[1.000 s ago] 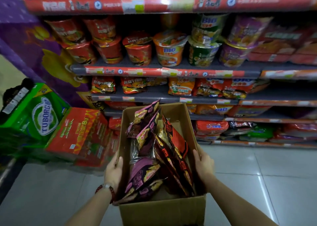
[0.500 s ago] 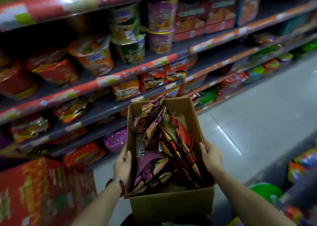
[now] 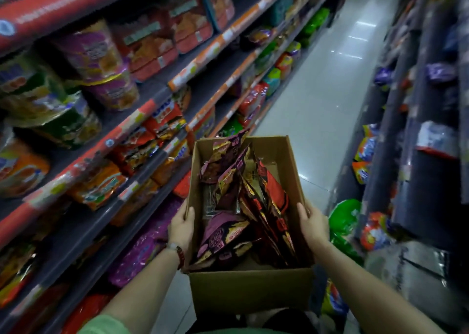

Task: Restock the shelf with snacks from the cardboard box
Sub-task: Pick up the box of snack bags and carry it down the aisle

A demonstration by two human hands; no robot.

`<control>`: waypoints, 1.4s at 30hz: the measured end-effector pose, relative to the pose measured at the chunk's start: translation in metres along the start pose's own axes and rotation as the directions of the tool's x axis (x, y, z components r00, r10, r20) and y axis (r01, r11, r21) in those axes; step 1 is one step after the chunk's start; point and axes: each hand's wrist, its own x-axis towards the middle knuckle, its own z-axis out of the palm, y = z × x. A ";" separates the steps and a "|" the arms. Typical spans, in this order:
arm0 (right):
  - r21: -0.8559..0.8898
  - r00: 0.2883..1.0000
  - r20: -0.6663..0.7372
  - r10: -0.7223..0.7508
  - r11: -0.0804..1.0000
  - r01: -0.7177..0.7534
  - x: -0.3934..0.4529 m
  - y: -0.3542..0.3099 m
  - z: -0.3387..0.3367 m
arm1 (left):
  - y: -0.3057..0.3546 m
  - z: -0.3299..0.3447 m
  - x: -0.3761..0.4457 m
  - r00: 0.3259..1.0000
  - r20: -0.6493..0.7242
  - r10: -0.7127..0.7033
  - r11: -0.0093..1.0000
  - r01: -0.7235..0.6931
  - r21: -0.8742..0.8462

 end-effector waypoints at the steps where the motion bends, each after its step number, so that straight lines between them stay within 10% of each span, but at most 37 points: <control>1: 0.014 1.000 -0.022 0.019 1.000 -0.019 0.003 0.004 -0.006 | 0.008 0.007 0.005 1.000 0.018 0.017 1.000 -0.017 0.012; 22: 0.308 0.923 -0.185 0.337 0.912 -0.271 0.084 0.016 -0.079 | 0.157 0.144 0.119 0.903 0.376 0.210 0.948 -0.282 0.146; 42: 0.310 0.882 -0.242 0.405 0.894 -0.325 0.304 -0.031 -0.116 | 0.301 0.265 0.284 0.878 0.414 0.241 0.926 -0.336 0.172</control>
